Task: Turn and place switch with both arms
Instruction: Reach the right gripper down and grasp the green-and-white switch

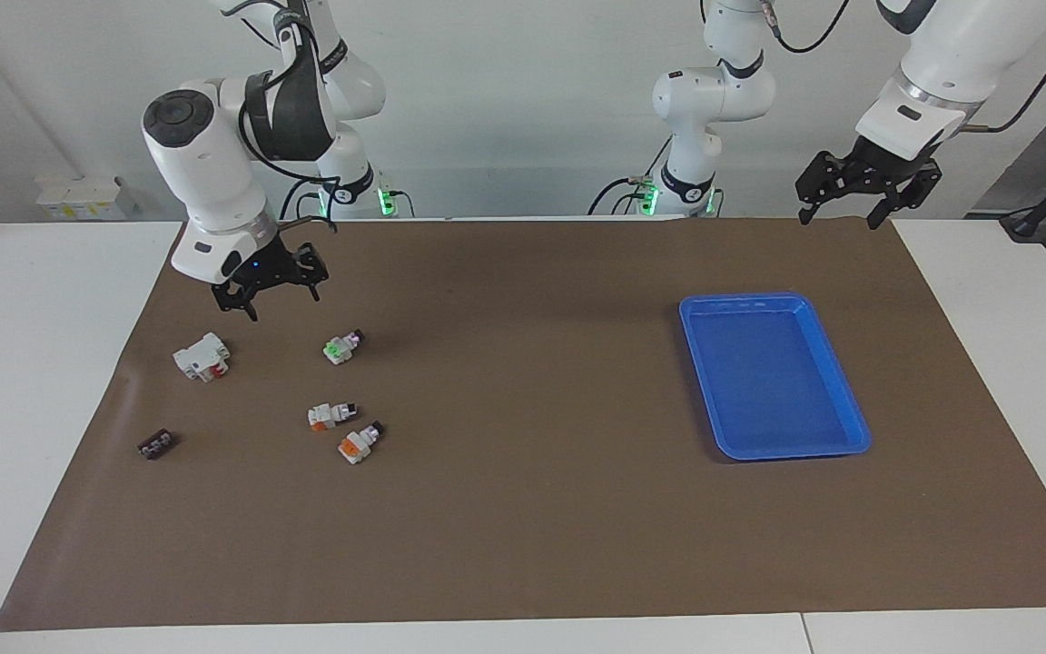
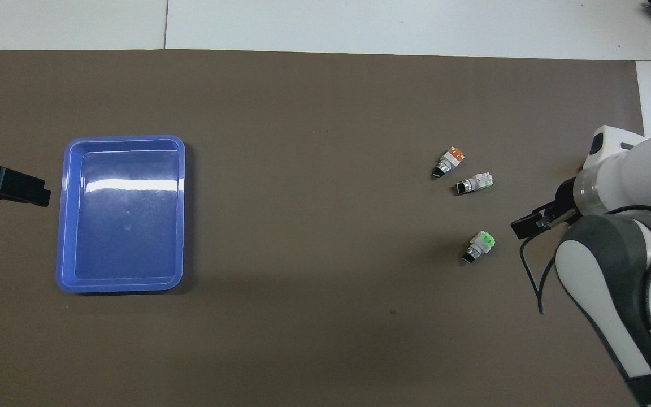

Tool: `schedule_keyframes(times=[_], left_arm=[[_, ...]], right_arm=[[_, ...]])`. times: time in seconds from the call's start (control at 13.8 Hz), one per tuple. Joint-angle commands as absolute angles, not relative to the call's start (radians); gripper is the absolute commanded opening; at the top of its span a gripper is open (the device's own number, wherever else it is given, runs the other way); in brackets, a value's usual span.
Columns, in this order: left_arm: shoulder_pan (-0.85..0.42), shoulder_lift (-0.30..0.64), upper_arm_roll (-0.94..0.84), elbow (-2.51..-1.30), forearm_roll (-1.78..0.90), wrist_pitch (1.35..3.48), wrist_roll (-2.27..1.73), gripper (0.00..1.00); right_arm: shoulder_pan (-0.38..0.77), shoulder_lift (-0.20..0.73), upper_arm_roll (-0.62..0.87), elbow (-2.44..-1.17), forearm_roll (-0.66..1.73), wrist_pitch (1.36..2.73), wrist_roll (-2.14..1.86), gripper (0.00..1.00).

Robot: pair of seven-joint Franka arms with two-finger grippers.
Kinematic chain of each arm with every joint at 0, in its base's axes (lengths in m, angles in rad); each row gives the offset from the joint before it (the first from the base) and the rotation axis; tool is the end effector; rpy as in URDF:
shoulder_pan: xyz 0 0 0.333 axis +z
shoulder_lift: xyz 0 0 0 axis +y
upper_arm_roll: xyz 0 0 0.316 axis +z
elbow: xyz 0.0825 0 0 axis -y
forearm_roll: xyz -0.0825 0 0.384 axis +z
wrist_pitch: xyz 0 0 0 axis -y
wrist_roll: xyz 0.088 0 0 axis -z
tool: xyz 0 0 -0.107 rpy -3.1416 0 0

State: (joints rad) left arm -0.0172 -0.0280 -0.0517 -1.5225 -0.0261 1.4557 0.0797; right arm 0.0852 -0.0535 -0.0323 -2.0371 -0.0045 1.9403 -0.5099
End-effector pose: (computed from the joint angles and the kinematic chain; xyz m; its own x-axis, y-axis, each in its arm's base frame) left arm 0.5325 -0.0402 0.6524 0.9879 -0.1509 -0.0367 -0.1499 -0.9883 0.0276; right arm 0.5329 0.0277 0.4638 0.8440 0.5350 -0.0390 0.5347 -0.8448 -0.0190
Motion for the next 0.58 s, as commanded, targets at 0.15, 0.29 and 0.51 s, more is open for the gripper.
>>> schedule_keyframes(times=[0.15, 0.29, 0.51], left_arm=[[-0.012, -0.052, -0.051, -1.546, -0.035, 1.450, 0.084, 1.00], [-0.012, -0.052, -0.051, -1.546, -0.035, 1.451, 0.084, 1.00], [-0.012, -0.052, -0.051, -1.546, -0.035, 1.451, 0.084, 1.00]], right_arm=[[0.080, -0.063, -0.031, -2.179, 0.025, 2.072, -1.127, 0.99], [0.080, -0.046, -0.031, -2.242, 0.026, 2.173, -1.343, 1.00], [0.080, -0.012, -0.031, -2.310, 0.026, 2.308, -1.625, 0.99]])
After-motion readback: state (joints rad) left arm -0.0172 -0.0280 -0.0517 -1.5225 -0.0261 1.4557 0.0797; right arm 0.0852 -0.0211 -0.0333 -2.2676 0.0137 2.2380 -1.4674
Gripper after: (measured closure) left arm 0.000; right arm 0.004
